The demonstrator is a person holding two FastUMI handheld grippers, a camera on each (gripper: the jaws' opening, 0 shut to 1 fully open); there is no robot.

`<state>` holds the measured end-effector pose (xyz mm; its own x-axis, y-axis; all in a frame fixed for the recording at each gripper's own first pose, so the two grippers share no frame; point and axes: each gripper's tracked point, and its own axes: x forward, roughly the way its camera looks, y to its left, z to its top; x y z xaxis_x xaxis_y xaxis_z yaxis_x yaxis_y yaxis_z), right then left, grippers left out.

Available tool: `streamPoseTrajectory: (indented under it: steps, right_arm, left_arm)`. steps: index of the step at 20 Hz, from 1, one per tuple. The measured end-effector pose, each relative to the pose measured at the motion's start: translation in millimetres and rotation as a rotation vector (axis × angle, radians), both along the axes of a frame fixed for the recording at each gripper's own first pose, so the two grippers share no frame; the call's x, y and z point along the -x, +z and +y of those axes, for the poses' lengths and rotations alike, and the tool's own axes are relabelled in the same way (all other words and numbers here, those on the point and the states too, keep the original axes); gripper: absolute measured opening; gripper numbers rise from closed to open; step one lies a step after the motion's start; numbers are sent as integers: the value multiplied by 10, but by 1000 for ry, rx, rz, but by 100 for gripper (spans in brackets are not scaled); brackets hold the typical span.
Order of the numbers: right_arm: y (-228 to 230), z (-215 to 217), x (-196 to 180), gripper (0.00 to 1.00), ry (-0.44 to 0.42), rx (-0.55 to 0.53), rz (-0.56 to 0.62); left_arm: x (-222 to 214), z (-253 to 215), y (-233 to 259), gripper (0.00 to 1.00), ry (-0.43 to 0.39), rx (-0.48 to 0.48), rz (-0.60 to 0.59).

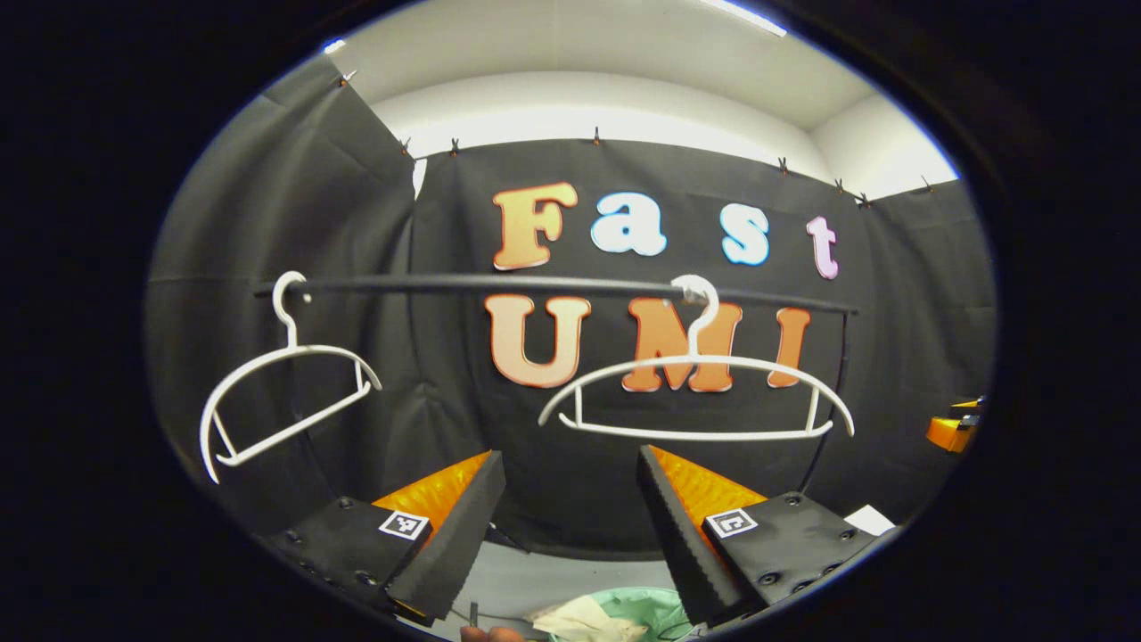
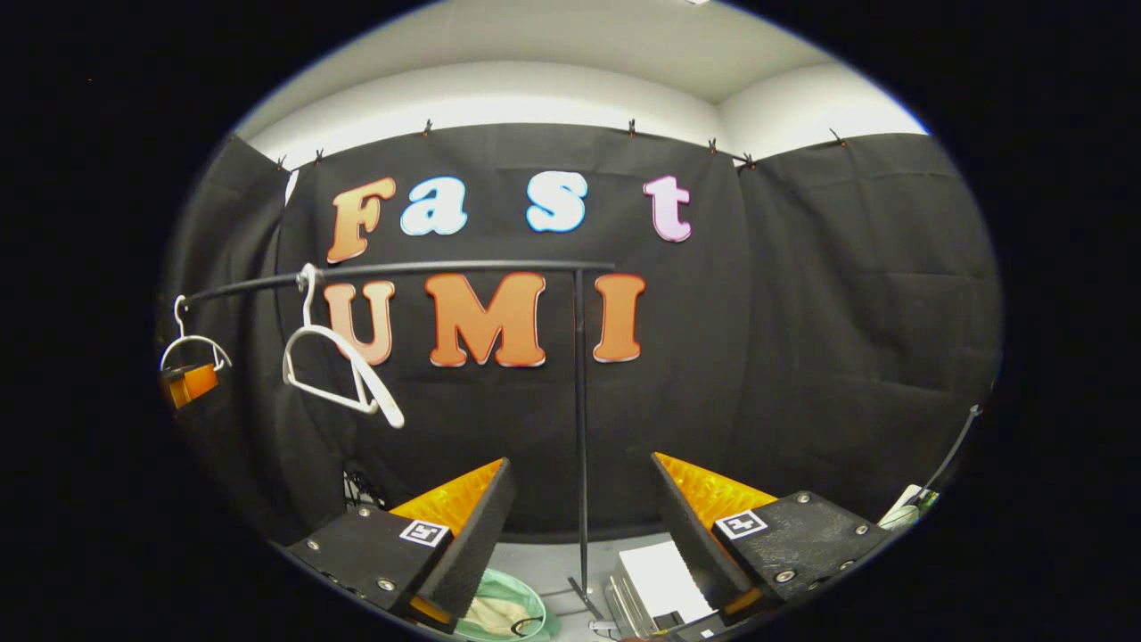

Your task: Grasp the clothes on the hanger with both hands and then place them into the laundry hamper below.

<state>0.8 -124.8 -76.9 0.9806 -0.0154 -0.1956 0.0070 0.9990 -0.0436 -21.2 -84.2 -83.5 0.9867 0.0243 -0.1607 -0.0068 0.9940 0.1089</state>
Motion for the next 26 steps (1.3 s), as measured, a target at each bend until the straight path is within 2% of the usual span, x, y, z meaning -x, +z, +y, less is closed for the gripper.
streamPoseTrajectory:
  steps: [1, 2, 4, 5, 6, 7, 8, 9, 10, 13, 14, 15, 16, 17, 20, 21, 22, 23, 26]
  right_arm:
    - [106, -8, -21, 93, 6, -2, -25]
    - [207, -10, -43, 100, 16, -4, -45]
    - [389, -35, -50, 100, 24, -9, -78]
    - [472, -45, -33, 93, 28, -15, -94]
    - [548, -42, -29, 93, 34, -25, -109]
    - [582, -33, -12, 100, 41, -42, -106]
    - [578, -37, -17, 100, 41, -60, -102]
    - [624, -70, -13, 100, 39, -66, -112]
    - [692, -112, -9, 92, 38, -60, -124]
    - [735, -245, 51, 92, 13, 25, -144]
    - [750, -233, 84, 92, 18, 56, -148]
    - [756, -226, 105, 93, 22, 72, -149]
    - [760, -221, 126, 100, 27, 74, -150]
    - [779, -197, 151, 92, 38, 66, -155]
    - [801, -169, 176, 92, 58, 40, -166]
    - [790, -179, 187, 100, 58, 45, -166]
    - [776, -198, 182, 92, 55, 53, -165]
    - [782, -196, 190, 100, 53, 59, -166]
    - [801, -151, 210, 100, 60, 56, -174]
  left_arm:
    - [35, 32, 142, 94, 6, 3, -23]
    - [43, 53, 254, 94, 12, 7, -41]
    - [70, 99, 457, 94, 21, 15, -75]
    - [85, 100, 560, 94, 26, 18, -93]
    - [107, 116, 639, 94, 32, 20, -108]
    - [122, 131, 696, 94, 37, 20, -123]
    - [145, 129, 737, 94, 39, 20, -133]
    - [167, 112, 761, 94, 37, 24, -140]
    - [181, 81, 771, 94, 29, 30, -143]
    - [183, 38, 732, 99, 19, 49, -131]
    - [171, 31, 717, 94, 20, 55, -130]
    - [163, 29, 705, 94, 22, 66, -130]
    - [161, 23, 679, 94, 24, 79, -125]
    - [166, 21, 658, 94, 25, 91, -121]
    - [182, 16, 666, 94, 26, 87, -118]
    - [192, 10, 689, 94, 27, 78, -123]
    - [191, 2, 708, 94, 25, 69, -127]
    - [193, -5, 715, 94, 24, 59, -128]
    - [180, -11, 745, 94, 21, 52, -134]
